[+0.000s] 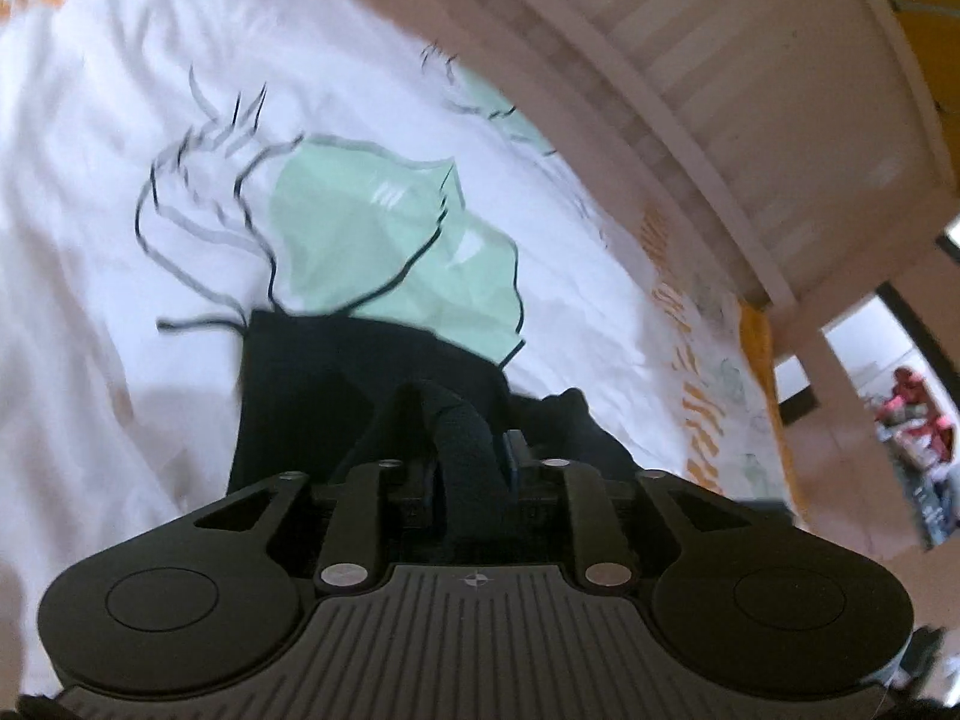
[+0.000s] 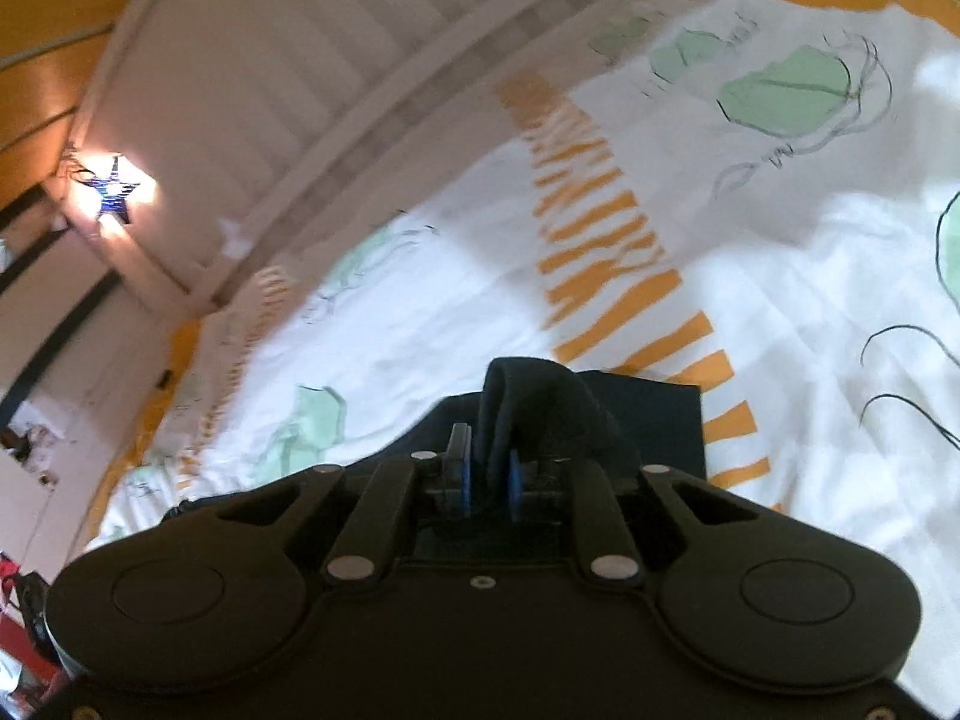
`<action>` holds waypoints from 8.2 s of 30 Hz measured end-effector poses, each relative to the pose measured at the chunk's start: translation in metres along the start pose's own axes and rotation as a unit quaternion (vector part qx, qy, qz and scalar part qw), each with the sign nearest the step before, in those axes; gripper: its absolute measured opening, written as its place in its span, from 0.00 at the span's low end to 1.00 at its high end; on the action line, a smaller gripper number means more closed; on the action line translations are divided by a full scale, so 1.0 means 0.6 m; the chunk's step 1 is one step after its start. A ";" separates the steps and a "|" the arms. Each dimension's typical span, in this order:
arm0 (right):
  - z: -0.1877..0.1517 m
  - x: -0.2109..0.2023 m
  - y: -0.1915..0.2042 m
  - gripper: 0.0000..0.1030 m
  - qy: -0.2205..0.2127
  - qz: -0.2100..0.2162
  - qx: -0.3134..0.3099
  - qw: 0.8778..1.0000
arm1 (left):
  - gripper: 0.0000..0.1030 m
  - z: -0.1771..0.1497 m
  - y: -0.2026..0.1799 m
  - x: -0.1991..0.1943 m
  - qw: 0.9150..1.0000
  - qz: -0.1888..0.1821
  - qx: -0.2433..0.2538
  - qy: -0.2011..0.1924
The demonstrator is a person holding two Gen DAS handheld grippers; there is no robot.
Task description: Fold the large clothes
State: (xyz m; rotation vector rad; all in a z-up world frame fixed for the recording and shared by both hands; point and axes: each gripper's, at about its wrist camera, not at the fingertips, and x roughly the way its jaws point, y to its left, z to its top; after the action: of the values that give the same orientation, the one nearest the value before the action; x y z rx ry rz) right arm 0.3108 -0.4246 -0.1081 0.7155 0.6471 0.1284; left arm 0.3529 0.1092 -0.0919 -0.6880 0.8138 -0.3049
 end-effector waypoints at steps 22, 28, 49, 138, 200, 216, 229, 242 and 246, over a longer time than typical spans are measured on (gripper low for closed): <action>-0.110 -0.032 0.194 0.92 -0.042 -0.016 -0.282 0.958 | 1.00 -0.108 -0.182 -0.043 0.952 0.067 0.291 -0.066; -0.153 0.020 0.223 0.92 -0.007 -0.024 -0.347 0.938 | 1.00 -0.130 -0.153 0.021 0.956 0.088 0.278 -0.029; -0.132 0.086 0.130 0.99 0.010 -0.094 -0.300 0.949 | 1.00 -0.120 -0.100 0.024 0.947 0.120 0.297 -0.013; -0.078 -0.205 -0.140 0.58 0.136 -0.038 -0.004 0.990 | 0.57 -0.215 -0.034 -0.044 0.982 -0.032 0.111 0.149; -0.080 -0.179 -0.164 0.73 0.106 -0.027 -0.010 0.994 | 1.00 -0.430 -0.313 0.060 0.936 0.135 0.325 -0.020; -0.081 -0.180 -0.163 0.74 0.110 -0.025 -0.006 0.994 | 1.00 -0.439 -0.306 0.067 0.932 0.135 0.335 -0.028; -0.095 -0.202 -0.111 0.86 0.277 -0.023 -0.065 0.959 | 1.00 -0.434 -0.304 0.066 0.933 0.132 0.333 -0.030; -0.091 -0.248 -0.137 0.44 0.236 0.001 -0.012 0.972 | 0.64 -0.451 -0.304 0.000 0.944 0.122 0.302 -0.043; -0.092 -0.258 -0.107 0.38 0.216 0.003 -0.050 0.975 | 0.35 -0.463 -0.297 -0.016 0.955 0.106 0.274 -0.044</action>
State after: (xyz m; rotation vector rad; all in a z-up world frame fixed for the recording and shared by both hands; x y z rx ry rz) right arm 0.1473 -0.4918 -0.1027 0.5946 1.0473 0.3265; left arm 0.1392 -0.1421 -0.1033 -0.0902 0.6681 -0.2861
